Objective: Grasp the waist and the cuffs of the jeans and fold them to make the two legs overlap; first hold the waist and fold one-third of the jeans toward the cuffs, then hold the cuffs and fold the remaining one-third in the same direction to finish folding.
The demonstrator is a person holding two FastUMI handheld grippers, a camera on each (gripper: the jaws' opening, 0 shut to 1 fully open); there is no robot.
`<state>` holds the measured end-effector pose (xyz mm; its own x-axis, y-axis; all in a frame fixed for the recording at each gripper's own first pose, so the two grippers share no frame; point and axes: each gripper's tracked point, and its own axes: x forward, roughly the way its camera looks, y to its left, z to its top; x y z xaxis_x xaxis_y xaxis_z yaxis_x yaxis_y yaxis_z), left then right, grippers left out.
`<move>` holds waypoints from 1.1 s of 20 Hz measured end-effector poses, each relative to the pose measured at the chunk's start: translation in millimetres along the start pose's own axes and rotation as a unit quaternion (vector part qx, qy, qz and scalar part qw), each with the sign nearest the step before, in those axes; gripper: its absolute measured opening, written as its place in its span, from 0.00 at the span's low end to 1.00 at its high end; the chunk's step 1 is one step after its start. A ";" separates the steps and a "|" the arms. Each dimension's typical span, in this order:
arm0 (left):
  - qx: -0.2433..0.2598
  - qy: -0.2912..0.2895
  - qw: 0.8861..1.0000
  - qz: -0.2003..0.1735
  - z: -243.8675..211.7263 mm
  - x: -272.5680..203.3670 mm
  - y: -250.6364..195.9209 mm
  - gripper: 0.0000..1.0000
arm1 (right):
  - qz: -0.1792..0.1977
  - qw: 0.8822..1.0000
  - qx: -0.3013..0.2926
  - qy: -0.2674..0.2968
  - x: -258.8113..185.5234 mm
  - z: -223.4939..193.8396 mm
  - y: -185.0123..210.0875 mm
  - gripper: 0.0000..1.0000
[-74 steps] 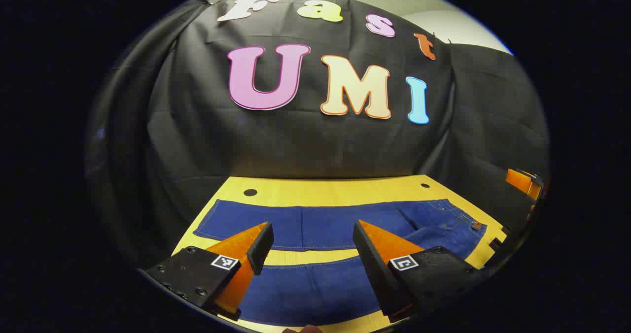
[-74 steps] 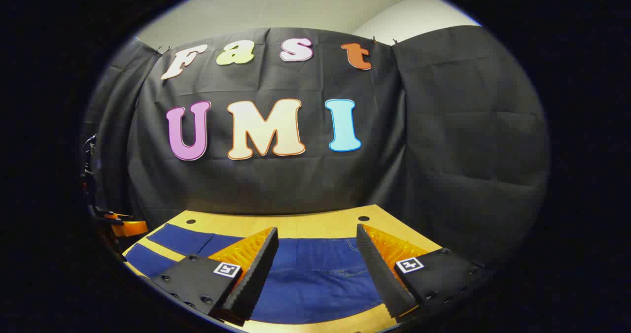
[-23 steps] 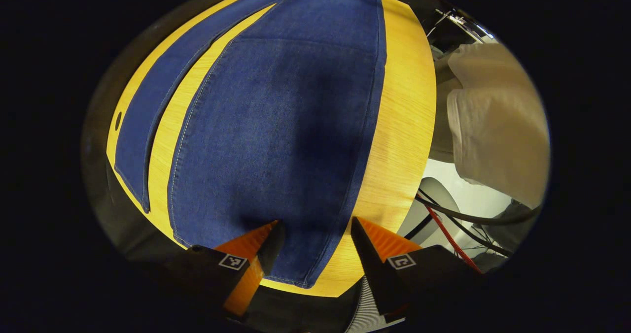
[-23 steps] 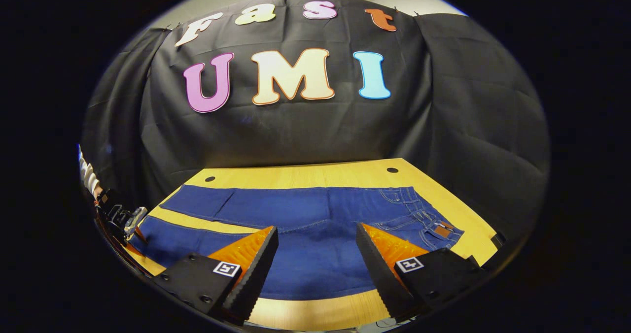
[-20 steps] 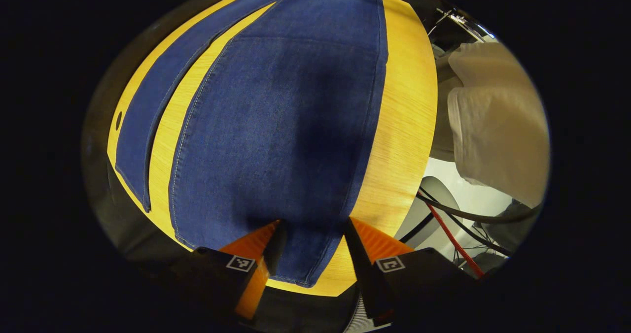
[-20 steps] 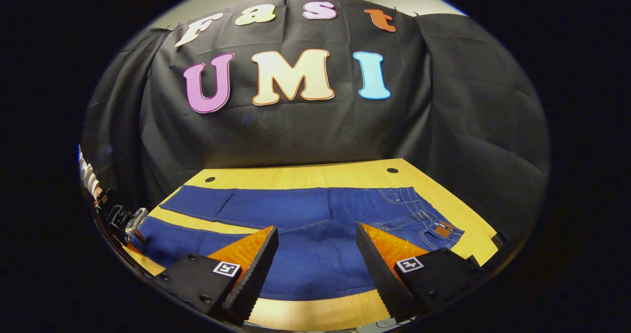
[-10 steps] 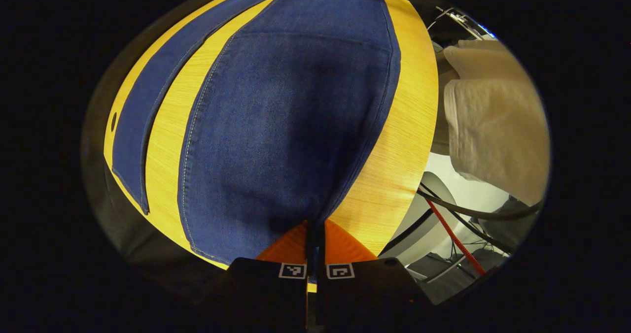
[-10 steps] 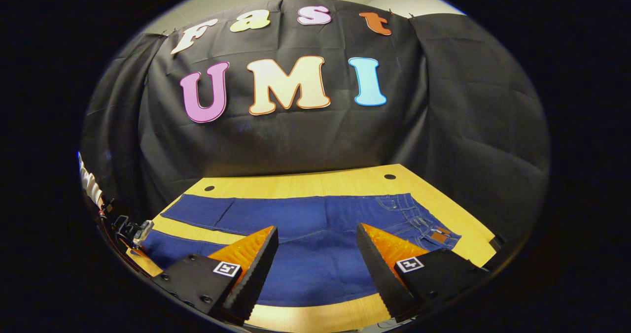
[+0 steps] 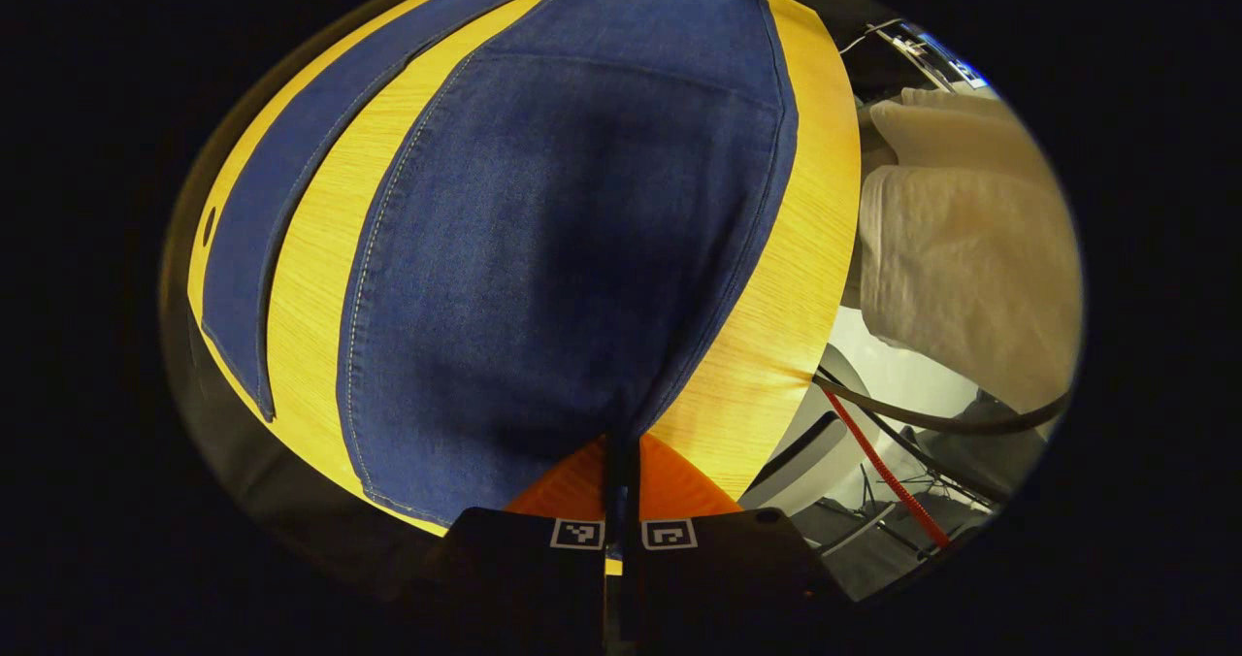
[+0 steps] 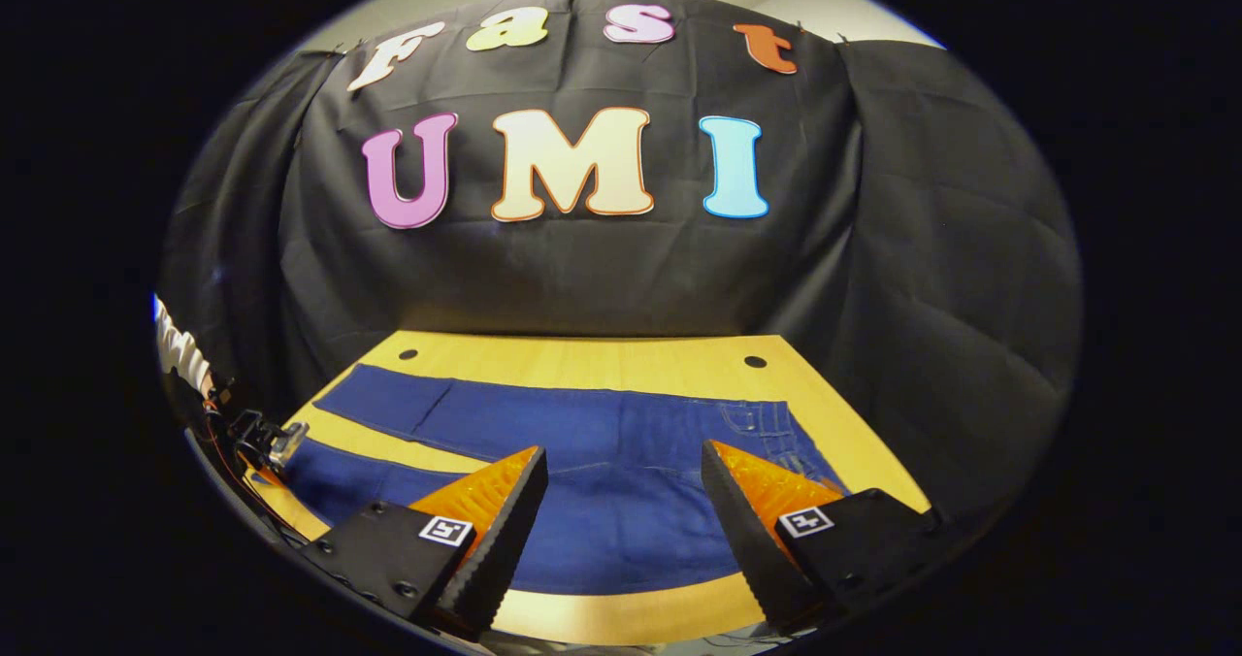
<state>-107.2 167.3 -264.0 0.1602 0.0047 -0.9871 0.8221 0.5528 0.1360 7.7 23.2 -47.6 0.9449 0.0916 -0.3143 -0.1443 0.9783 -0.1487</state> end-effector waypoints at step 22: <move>-0.086 0.058 0.994 0.023 -0.2 -1.3 -2.2 0.00 | 0.277 0.765 -0.479 0.330 73.1 -193.1 -100.0 1.00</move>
<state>-109.3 166.2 -263.0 0.1233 0.1247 -0.9845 0.7080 0.6841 0.1754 34.5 -103.9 -236.7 0.3513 0.0203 -0.9360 -0.9169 0.2096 -0.3396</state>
